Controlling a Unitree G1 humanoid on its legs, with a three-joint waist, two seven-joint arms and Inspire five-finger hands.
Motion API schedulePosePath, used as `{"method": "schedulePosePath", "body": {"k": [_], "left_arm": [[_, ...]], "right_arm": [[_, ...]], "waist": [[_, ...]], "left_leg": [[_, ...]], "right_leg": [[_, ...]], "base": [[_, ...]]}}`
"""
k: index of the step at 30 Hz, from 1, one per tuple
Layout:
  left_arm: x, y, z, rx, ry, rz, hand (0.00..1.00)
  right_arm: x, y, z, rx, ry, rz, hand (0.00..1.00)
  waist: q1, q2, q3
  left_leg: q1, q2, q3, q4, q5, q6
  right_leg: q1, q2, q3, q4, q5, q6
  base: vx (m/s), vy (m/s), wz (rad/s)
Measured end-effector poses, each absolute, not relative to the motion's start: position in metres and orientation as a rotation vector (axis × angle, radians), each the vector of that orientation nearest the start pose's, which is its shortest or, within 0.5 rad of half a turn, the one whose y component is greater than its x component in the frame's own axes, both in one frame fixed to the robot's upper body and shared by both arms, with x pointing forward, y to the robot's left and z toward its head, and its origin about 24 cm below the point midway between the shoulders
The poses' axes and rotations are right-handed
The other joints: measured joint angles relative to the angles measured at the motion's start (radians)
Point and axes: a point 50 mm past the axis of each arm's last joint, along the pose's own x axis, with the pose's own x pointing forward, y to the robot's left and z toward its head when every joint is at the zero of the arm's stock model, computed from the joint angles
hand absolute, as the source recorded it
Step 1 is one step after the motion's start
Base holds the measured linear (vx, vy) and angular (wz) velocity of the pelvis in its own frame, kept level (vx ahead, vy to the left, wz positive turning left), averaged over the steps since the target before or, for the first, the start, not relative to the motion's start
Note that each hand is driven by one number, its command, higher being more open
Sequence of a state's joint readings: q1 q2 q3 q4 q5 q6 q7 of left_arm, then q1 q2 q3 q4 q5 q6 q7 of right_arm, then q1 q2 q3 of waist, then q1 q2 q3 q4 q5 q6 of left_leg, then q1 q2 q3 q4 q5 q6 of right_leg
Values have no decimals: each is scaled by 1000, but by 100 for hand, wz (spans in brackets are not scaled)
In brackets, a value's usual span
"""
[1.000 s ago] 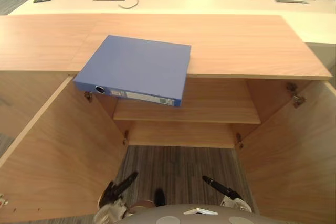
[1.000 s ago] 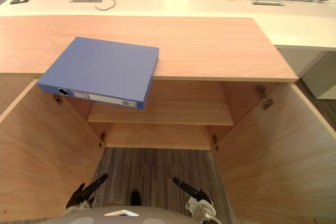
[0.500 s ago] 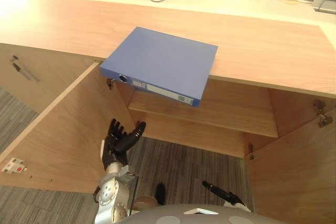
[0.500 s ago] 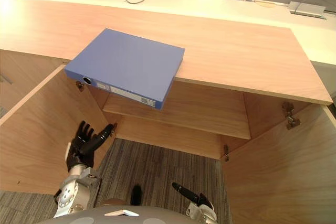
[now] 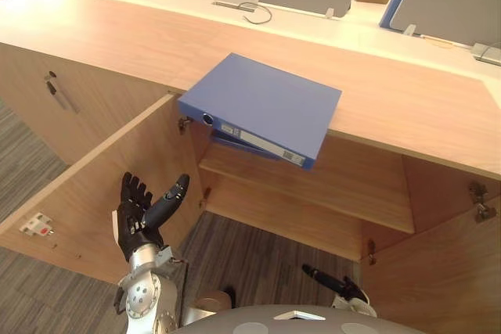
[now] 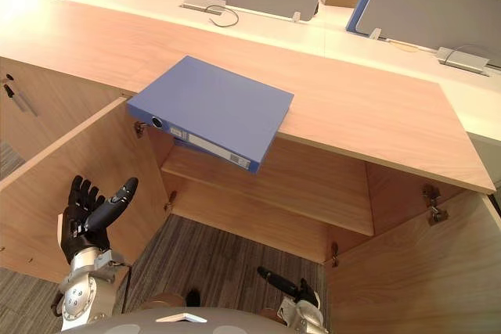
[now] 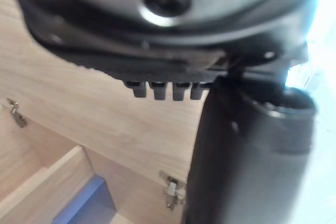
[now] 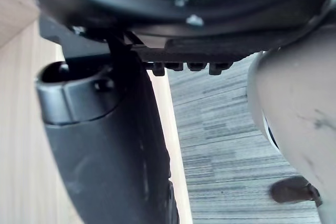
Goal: Walk over to the cabinet, pick up the folder, carry it to the office cabinet, place the folder inside the office cabinet, then close the office cabinet door
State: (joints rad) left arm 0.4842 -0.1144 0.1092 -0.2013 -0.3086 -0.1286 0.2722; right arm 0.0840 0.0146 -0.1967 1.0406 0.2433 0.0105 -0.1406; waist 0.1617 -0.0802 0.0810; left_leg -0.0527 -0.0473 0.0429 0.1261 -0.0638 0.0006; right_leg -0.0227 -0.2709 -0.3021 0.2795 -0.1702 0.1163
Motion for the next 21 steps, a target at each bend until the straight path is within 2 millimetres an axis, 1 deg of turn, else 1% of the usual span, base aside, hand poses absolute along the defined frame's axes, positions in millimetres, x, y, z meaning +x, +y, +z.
{"method": "schedulePosePath", "body": {"k": [1, 2, 3, 5, 6, 7, 8, 9, 10, 11, 12, 13, 14, 16, 17, 18, 20, 21], "left_arm": [[140, 198, -4, -331, 164, 594, 100], [140, 196, -6, -326, 180, 586, 100], [140, 194, -5, -284, 181, 580, 100], [141, 195, -3, -208, 177, 589, 100], [141, 196, -2, -156, 176, 603, 100], [141, 196, -1, -114, 174, 611, 100], [141, 197, 1, -25, 168, 633, 100], [141, 198, 3, 21, 161, 644, 100], [142, 199, 11, 104, 130, 672, 100], [144, 200, 23, 173, 72, 701, 100], [146, 199, 30, 205, 38, 712, 100], [150, 197, 44, 265, -38, 725, 100], [156, 190, 58, 326, -123, 716, 100], [165, 178, 75, 388, -236, 659, 100], [172, 167, 86, 438, -319, 600, 100], [174, 165, 90, 470, -348, 586, 100], [175, 159, 97, 561, -414, 573, 100], [175, 159, 97, 597, -424, 583, 100]], "right_arm": [[89, -177, -166, 249, 1130, -448, 100], [89, -179, -165, 240, 1130, -441, 100], [89, -179, -165, 236, 1133, -440, 100], [88, -178, -166, 235, 1136, -438, 100], [87, -177, -166, 237, 1143, -440, 100], [87, -177, -166, 236, 1145, -442, 100], [85, -176, -167, 231, 1153, -453, 100], [85, -176, -167, 232, 1156, -458, 100], [86, -174, -167, 231, 1157, -464, 100], [85, -170, -168, 234, 1171, -469, 100], [84, -168, -169, 240, 1177, -470, 100], [84, -163, -169, 247, 1184, -472, 100], [85, -160, -169, 248, 1182, -472, 100], [86, -153, -169, 260, 1182, -462, 100], [92, -150, -169, 255, 1176, -435, 100], [94, -150, -168, 253, 1171, -432, 100], [97, -149, -168, 250, 1160, -430, 100], [96, -150, -168, 247, 1162, -431, 100]], "waist": [[-3, 7, -7], [-3, 24, -13], [-1, 29, -18], [0, 37, -27], [1, 30, -35], [1, 36, -39], [2, 31, -42], [5, 30, -42], [12, 22, -46], [24, 9, -49], [28, 3, -53], [35, -5, -55], [42, -9, -57], [56, -12, -59], [53, -9, -63], [51, -6, -64], [27, 5, -67], [23, 9, -69]], "left_leg": [[-11, 15, -17, 28, -13, -9], [-12, 42, -26, 39, -19, -22], [-13, 64, -36, 43, -14, -34], [-12, 89, -58, 34, -10, -55], [-12, 97, -76, 19, -2, -66], [-10, 100, -83, 13, 1, -71], [-9, 101, -98, 5, 3, -74], [-8, 102, -105, 4, 3, -75], [-6, 101, -120, -2, 3, -77], [-3, 97, -131, -8, 4, -77], [-5, 96, -135, -8, 4, -77], [-5, 92, -147, -8, 4, -77], [-6, 86, -154, -8, 4, -77], [-10, 77, -158, -8, 4, -77], [-10, 70, -161, -8, 5, -76], [-11, 67, -160, -9, 5, -74], [-15, 61, -159, -14, 11, -66], [-14, 62, -156, -20, 13, -65]], "right_leg": [[26, 20, -23, -39, 26, 6], [52, 53, -49, -80, 35, -4], [65, 80, -69, -107, 40, -15], [89, 113, -100, -142, 43, -25], [105, 128, -120, -163, 46, -30], [115, 134, -131, -171, 47, -31], [126, 140, -147, -182, 47, -31], [132, 142, -158, -184, 47, -31], [141, 144, -172, -191, 47, -31], [150, 145, -186, -199, 47, -30], [151, 145, -189, -201, 48, -30], [161, 144, -192, -208, 53, -23], [169, 144, -192, -219, 57, -21], [174, 140, -191, -234, 57, -21], [178, 136, -187, -243, 59, -19], [179, 135, -184, -248, 60, -20], [178, 134, -175, -266, 63, -24], [172, 135, -164, -267, 65, -28]], "base": [[87, -328, 22], [98, -308, 29], [97, -294, 27], [118, -239, 30], [157, -215, 31], [162, -168, 38], [116, -106, 32], [126, -90, 39], [118, -50, 34], [108, -38, 32], [100, -12, 29], [95, 26, 30], [88, 37, 29], [40, 29, 13], [0, 0, 0], [-19, 38, -3], [-32, 30, -6], [-27, 19, -14]]}}
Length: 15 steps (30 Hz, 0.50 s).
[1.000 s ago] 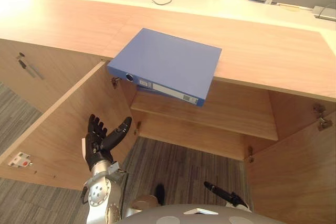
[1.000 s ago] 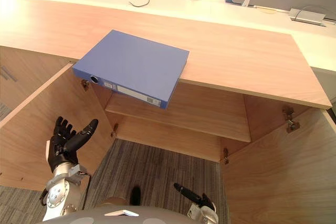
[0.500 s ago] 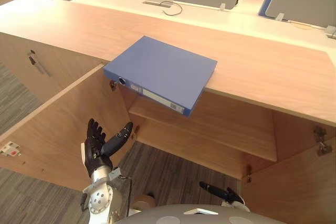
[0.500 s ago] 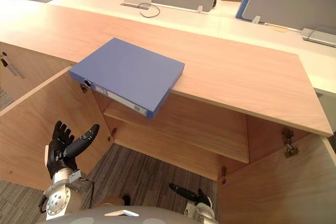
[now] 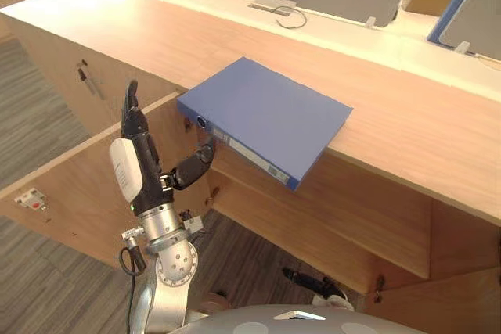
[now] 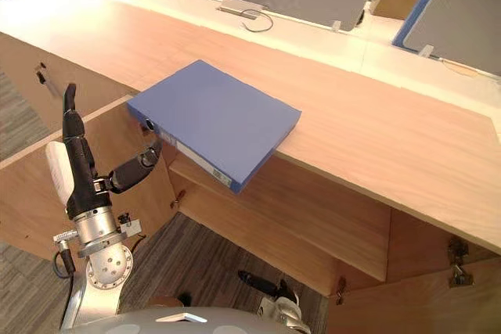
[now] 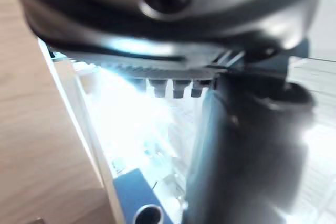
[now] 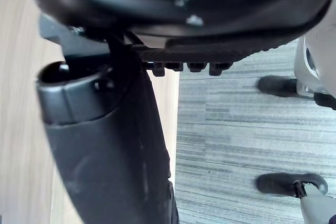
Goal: Walk over to the cabinet, pick up the folder, carry it to the office cabinet, place the folder inside the office cabinet, then close the office cabinet door
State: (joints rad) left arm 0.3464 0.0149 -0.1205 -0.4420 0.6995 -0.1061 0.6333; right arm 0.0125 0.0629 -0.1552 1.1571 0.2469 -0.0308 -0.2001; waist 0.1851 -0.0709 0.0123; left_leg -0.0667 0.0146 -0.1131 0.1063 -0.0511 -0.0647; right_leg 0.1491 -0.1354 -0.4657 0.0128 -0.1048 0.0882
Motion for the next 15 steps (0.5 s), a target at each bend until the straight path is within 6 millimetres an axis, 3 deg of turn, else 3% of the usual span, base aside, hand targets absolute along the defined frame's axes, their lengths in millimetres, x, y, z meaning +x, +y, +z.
{"method": "schedulePosePath", "body": {"k": [6, 15], "left_arm": [[174, 167, 96, 661, -420, 611, 100], [180, 173, 103, 899, -521, 482, 100]], "right_arm": [[90, -160, -171, 216, 1195, -454, 100], [90, -171, -171, 183, 1202, -457, 100]], "waist": [[-13, -10, 1], [-51, -11, 1]], "left_leg": [[-12, -1, 5, -8, 9, 2], [-6, -1, 28, -10, 10, 3]], "right_leg": [[-25, 7, 17, 0, 4, -6], [-33, 13, 56, -19, 21, -13]], "base": [[-14, 12, -6], [-7, 21, -10]]}}
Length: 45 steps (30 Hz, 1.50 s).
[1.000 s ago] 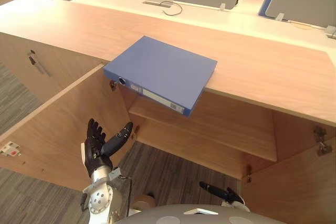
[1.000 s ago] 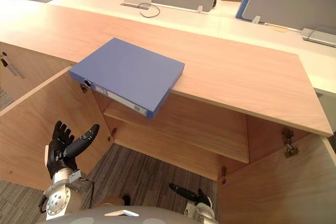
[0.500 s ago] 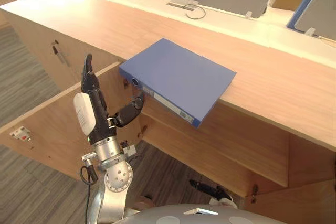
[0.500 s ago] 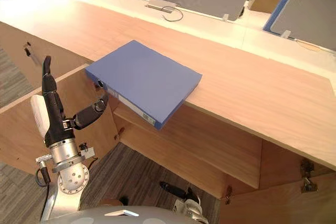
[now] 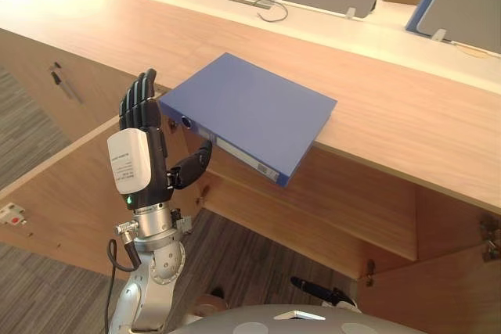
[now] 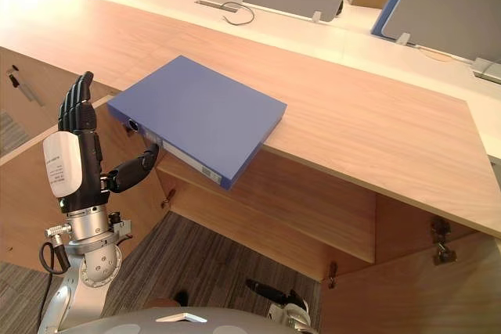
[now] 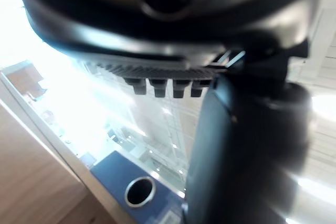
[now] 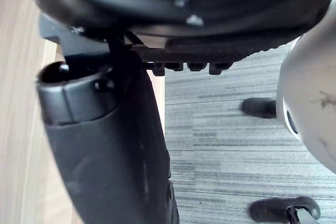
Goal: Walk over to the cabinet, pick up the folder, carry it to the office cabinet, place the folder inside the office cabinet, then close the office cabinet door
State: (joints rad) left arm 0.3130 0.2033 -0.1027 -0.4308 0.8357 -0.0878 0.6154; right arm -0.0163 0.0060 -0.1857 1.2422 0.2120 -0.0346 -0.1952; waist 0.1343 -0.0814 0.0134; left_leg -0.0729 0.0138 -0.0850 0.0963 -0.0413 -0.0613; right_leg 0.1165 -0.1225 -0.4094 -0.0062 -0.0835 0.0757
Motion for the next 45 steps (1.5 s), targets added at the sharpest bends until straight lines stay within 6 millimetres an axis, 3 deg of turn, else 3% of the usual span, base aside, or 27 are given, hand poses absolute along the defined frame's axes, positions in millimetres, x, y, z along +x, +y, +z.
{"method": "schedulePosePath", "body": {"k": [8, 29, 39, 40, 45], "left_arm": [[185, 188, 70, 1009, -378, 380, 100], [187, 201, 78, 1177, -445, 278, 100], [191, 197, 80, 1244, -504, 204, 100], [192, 196, 79, 1247, -506, 191, 0], [200, 197, 75, 1295, -510, 154, 0]], "right_arm": [[90, -188, -169, 145, 1189, -468, 100], [98, -194, -167, 105, 1170, -439, 100], [95, -205, -166, 79, 1169, -455, 100], [95, -205, -166, 79, 1169, -455, 100], [95, -205, -166, 79, 1168, -455, 100]], "waist": [[-22, 16, 3], [-59, 41, 17], [-67, 48, 16], [-67, 48, 16], [-79, 54, 12]], "left_leg": [[49, -2, 15, -96, 44, 12], [106, -4, 51, -150, 48, 15], [117, -5, 54, -158, 48, 16], [117, -5, 54, -158, 48, 16], [118, -5, 55, -158, 48, 16]], "right_leg": [[-1, -2, 21, -19, 14, -5], [15, -6, 61, -36, 15, -8], [26, -6, 61, -45, 15, -8], [26, -6, 61, -45, 15, -8], [26, -6, 63, -45, 17, -10]], "base": [[-12, 18, -7], [5, 6, -6], [1, 0, 0], [0, 0, 0], [0, 0, 0]]}}
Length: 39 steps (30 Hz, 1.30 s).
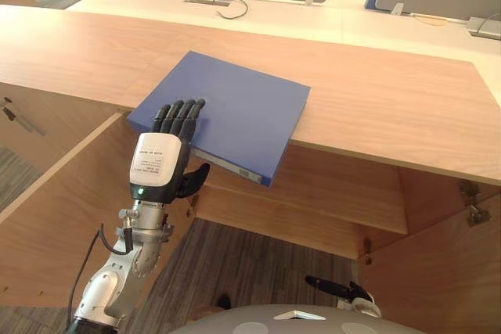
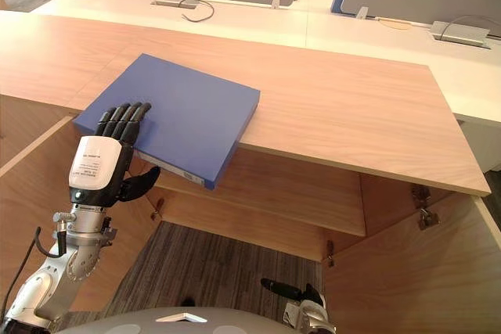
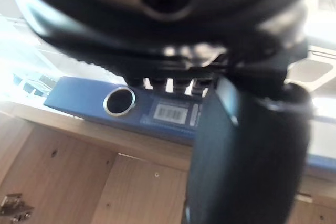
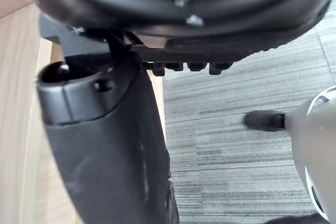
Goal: Walk over to the cabinet, pick up the folder, carry it to the office cabinet, place the folder inside the office cabinet, then close the office cabinet door
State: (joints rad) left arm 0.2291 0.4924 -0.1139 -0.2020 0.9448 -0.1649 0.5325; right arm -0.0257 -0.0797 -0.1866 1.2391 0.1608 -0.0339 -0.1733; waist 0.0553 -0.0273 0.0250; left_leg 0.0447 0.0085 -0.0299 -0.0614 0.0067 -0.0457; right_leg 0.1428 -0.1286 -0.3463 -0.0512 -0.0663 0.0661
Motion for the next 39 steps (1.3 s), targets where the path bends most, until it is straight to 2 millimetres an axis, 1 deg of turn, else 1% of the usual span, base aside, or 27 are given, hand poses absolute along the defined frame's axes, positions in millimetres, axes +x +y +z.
{"method": "schedulePosePath", "body": {"k": [4, 6, 9, 13, 19, 22, 23, 24, 25, 26, 27, 28, 29, 30, 32, 33, 35, 36, 37, 39], "left_arm": [[212, 196, 89, 1303, -586, 199, 0], [212, 197, 91, 1309, -605, 210, 0], [218, 194, 100, 1301, -651, 232, 0], [219, 193, 104, 1348, -695, 225, 0], [220, 191, 105, 1346, -698, 213, 0], [212, 180, 114, 1300, -728, 206, 0], [204, 169, 118, 1248, -751, 181, 0], [199, 162, 119, 1198, -756, 160, 0], [190, 147, 123, 1084, -765, 116, 0], [182, 133, 128, 931, -770, 56, 0], [179, 128, 130, 847, -773, 25, 0], [175, 122, 139, 580, -750, -58, 0], [175, 122, 140, 536, -743, -67, 0], [176, 124, 143, 377, -706, -94, 0], [182, 135, 144, 8, -594, -133, 0], [183, 139, 144, -66, -578, -124, 0], [185, 157, 142, -344, -528, -87, 0], [185, 164, 140, -450, -515, -64, 0], [184, 167, 139, -491, -511, -50, 0], [180, 178, 134, -571, -505, 4, 0]], "right_arm": [[95, -205, -166, 79, 1169, -456, 100], [95, -205, -166, 79, 1168, -456, 100], [94, -205, -166, 79, 1172, -455, 100], [97, -206, -165, 81, 1161, -452, 100], [99, -206, -164, 56, 1153, -429, 100], [97, -205, -165, 54, 1161, -425, 100], [95, -205, -166, 53, 1167, -428, 100], [94, -205, -166, 54, 1171, -428, 100], [91, -205, -167, 54, 1185, -429, 100], [88, -204, -168, 56, 1194, -431, 100], [87, -204, -168, 56, 1198, -431, 100], [88, -202, -168, 61, 1206, -426, 100], [88, -201, -169, 62, 1207, -424, 100], [88, -200, -169, 66, 1215, -417, 100], [85, -200, -170, 71, 1235, -403, 100], [85, -199, -170, 70, 1237, -391, 100], [86, -194, -170, 87, 1230, -353, 100], [88, -193, -169, 96, 1206, -332, 100], [89, -192, -168, 101, 1184, -320, 100], [101, -189, -160, 119, 1090, -280, 100]], "waist": [[-4, 5, -4], [-6, 8, -8], [-14, 8, -9], [-27, 7, -10], [-30, 7, -11], [-29, 2, -10], [-27, -1, -8], [-27, -3, -7], [-24, -6, -8], [-21, -8, -9], [-18, -8, -10], [-15, -5, -13], [-15, -3, -13], [-16, -1, -14], [-16, 4, -17], [-16, 5, -17], [-16, 5, -18], [-16, 5, -19], [-13, 5, -20], [-11, 3, -23]], "left_leg": [[11, 1, 12, -4, 0, 0], [23, 2, 24, -14, 0, 1], [33, 1, 28, -21, 1, 1], [33, 0, 27, -21, 1, 1], [33, 0, 27, -21, 1, 1], [31, 0, 26, -21, 0, 1], [29, 0, 24, -17, -1, 2], [27, -1, 23, -13, -3, 4], [25, -1, 22, -8, -7, 5], [19, -1, 22, 3, -13, 8], [13, -1, 22, 13, -17, 9], [0, -2, 24, 31, -23, 8], [-2, -3, 24, 33, -23, 8], [-4, -2, 24, 39, -23, 8], [-4, 2, 24, 45, -23, 7], [-4, 2, 24, 47, -23, 7], [-4, 4, 25, 58, -27, 3], [-4, 5, 26, 59, -27, 3], [-5, 5, 28, 59, -27, 3], [-7, 5, 36, 61, -26, 5]], "right_leg": [[4, 0, 12, -2, 4, -1], [5, 0, 25, -3, 5, -1], [11, -1, 26, -5, 5, -1], [12, -1, 25, -6, 5, 0], [15, -1, 24, -14, 8, 4], [15, -2, 27, -11, 9, 5], [14, -3, 27, -7, 9, 5], [13, -4, 27, -4, 9, 5], [13, -6, 29, -1, 9, 5], [12, -8, 33, 0, 9, 5], [10, -10, 37, 1, 9, 5], [5, -10, 43, 8, 8, 5], [2, -10, 45, 10, 8, 5], [-2, -8, 49, 16, 8, 5], [-2, -6, 53, 18, 8, 6], [-3, -6, 55, 18, 8, 6], [-5, -5, 61, 25, 5, 8], [-9, -5, 66, 30, 3, 10], [-13, -5, 70, 32, 3, 10], [-21, -6, 79, 36, 5, 12]], "base": [[-14, 0, -8], [-12, 6, -19], [-5, 0, -4], [0, 0, 0], [0, 0, 0], [-2, -2, 1], [-5, -3, 5], [-1, 5, 6], [-2, 9, 3], [0, 0, 0], [-23, 10, -4], [-24, 10, -5], [-28, 8, -7], [-35, -4, -7], [-75, -19, -6], [-110, -16, -3], [-105, -4, -4], [-56, 0, -7], [-44, 6, -11], [-34, 15, -10]]}}
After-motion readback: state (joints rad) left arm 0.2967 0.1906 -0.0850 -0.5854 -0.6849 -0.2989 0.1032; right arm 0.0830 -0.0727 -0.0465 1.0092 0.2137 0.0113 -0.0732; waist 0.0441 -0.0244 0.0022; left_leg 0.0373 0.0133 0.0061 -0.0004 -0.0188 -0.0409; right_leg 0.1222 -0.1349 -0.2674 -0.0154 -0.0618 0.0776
